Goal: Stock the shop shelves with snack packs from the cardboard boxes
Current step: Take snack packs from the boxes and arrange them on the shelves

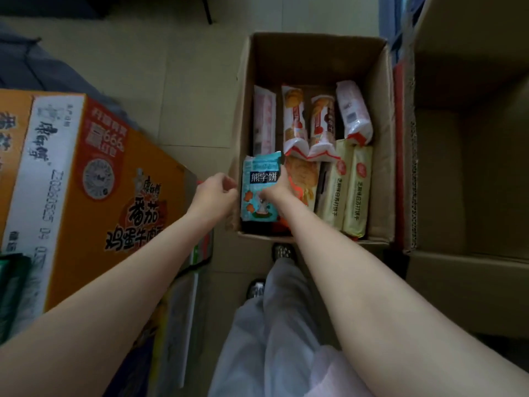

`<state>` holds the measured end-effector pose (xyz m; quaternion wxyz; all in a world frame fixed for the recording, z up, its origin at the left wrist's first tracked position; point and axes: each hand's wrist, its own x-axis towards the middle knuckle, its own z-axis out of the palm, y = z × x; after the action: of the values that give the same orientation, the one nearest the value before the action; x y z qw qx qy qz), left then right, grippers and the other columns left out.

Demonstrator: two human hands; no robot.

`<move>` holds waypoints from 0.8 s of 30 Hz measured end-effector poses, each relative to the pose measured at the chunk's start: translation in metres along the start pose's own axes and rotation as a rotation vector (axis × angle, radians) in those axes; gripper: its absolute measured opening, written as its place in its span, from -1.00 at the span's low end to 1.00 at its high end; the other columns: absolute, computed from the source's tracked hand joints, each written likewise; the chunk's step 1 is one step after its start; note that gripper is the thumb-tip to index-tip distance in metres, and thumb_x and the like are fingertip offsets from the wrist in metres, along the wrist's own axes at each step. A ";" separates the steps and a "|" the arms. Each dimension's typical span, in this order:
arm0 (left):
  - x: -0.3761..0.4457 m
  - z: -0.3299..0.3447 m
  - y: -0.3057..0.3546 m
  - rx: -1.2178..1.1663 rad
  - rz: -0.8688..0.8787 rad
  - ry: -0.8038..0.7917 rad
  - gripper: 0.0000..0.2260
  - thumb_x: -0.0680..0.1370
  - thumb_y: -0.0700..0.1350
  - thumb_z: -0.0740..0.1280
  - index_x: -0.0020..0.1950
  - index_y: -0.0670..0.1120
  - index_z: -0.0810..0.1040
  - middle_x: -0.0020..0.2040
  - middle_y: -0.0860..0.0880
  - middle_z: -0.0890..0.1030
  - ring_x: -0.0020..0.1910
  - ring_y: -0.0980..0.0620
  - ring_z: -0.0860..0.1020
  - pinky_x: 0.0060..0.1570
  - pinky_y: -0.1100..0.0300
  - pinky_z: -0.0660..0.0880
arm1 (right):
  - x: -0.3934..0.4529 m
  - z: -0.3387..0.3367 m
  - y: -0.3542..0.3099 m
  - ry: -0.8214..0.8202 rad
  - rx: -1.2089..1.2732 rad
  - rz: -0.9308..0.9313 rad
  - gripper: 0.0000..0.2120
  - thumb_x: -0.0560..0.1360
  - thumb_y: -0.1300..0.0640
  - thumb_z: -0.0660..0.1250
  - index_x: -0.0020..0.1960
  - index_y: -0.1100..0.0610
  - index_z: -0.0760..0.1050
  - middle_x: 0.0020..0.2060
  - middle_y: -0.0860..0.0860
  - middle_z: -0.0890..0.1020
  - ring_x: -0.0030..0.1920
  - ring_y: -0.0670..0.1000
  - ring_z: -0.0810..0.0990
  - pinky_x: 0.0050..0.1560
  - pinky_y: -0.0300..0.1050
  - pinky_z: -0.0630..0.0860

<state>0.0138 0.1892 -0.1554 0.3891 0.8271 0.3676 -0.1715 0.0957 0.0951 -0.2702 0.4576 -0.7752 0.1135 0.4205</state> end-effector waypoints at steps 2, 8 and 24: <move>-0.002 0.000 -0.002 -0.048 -0.015 -0.012 -0.82 0.59 -0.17 0.20 0.17 -0.12 0.46 -0.01 0.01 0.48 -0.05 0.10 0.43 -0.30 0.31 0.35 | -0.011 -0.002 -0.004 0.054 -0.043 0.013 -0.15 0.34 0.31 0.45 0.47 -0.03 0.10 0.28 0.06 0.45 0.27 0.13 0.44 0.28 0.15 0.40; -0.010 -0.010 0.005 -0.058 -0.023 -0.007 -0.79 0.58 -0.18 0.20 0.19 -0.16 0.48 0.12 -0.08 0.54 0.03 0.03 0.46 -0.09 0.20 0.38 | -0.035 -0.045 -0.029 0.096 -0.077 -0.096 -0.13 0.38 0.30 0.45 0.50 -0.02 0.03 0.36 0.07 0.39 0.35 0.12 0.39 0.34 0.11 0.36; -0.244 -0.053 0.378 -0.513 0.874 -0.700 -0.75 0.54 -0.28 0.25 0.22 -0.20 0.39 -0.02 -0.16 0.57 -0.42 0.21 0.59 -0.49 0.38 0.45 | -0.460 -0.380 -0.151 0.678 -0.084 -0.673 -0.27 0.37 0.38 0.45 0.42 0.13 0.17 0.07 0.06 0.53 0.03 -0.04 0.49 -0.06 -0.24 0.48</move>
<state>0.1303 -0.0470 0.2129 0.7074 0.6760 -0.1253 -0.1639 0.1029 -0.2231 0.2566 0.4736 -0.8802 -0.0179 -0.0232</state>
